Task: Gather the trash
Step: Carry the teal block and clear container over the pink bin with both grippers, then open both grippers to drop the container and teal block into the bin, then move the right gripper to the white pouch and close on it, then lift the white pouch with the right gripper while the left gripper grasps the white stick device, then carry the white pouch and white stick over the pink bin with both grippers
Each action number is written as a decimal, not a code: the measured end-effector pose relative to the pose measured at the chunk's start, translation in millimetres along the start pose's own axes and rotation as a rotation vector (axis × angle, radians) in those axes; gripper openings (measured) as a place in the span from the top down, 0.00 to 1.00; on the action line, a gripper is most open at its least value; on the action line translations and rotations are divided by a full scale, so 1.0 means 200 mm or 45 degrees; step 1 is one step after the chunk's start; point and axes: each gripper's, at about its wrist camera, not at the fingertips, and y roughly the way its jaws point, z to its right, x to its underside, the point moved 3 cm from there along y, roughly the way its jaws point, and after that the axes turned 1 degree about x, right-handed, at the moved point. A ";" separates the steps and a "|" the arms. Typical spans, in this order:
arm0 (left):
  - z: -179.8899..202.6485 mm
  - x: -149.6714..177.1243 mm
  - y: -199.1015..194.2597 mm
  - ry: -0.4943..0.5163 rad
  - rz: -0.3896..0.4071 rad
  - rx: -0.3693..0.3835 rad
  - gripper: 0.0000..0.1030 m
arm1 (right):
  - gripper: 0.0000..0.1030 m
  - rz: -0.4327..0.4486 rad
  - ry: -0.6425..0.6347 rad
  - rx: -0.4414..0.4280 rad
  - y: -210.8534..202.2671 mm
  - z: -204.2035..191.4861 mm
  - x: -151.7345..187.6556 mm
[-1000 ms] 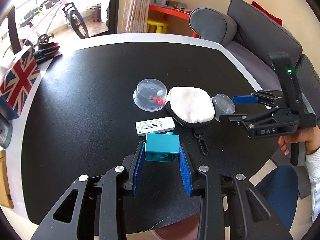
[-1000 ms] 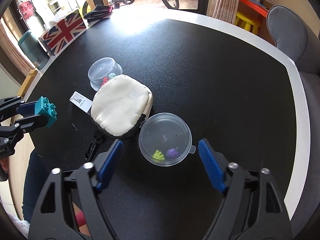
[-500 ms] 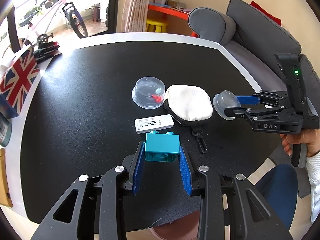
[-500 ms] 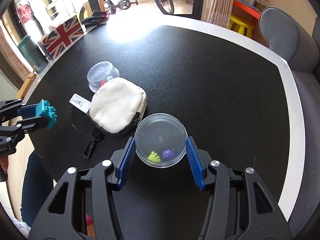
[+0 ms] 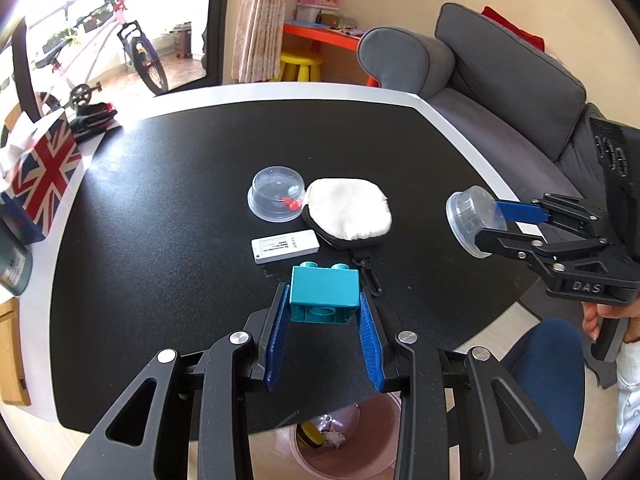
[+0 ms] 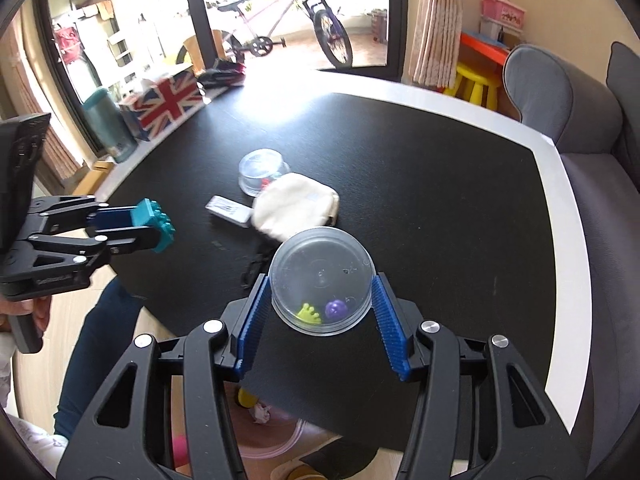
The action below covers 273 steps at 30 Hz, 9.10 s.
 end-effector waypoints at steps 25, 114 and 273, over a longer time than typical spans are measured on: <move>0.20 0.35 -0.21 0.016 -0.006 0.092 0.68 | 0.50 -0.007 0.000 -0.153 -0.26 -0.31 0.37; 0.02 0.15 -0.12 -0.085 0.008 0.040 0.08 | 0.07 0.009 0.115 -0.102 -0.16 -0.12 0.18; 0.16 0.43 -0.24 -0.020 -0.006 0.061 0.44 | 0.13 -0.169 -0.023 -0.208 -0.15 -0.40 0.58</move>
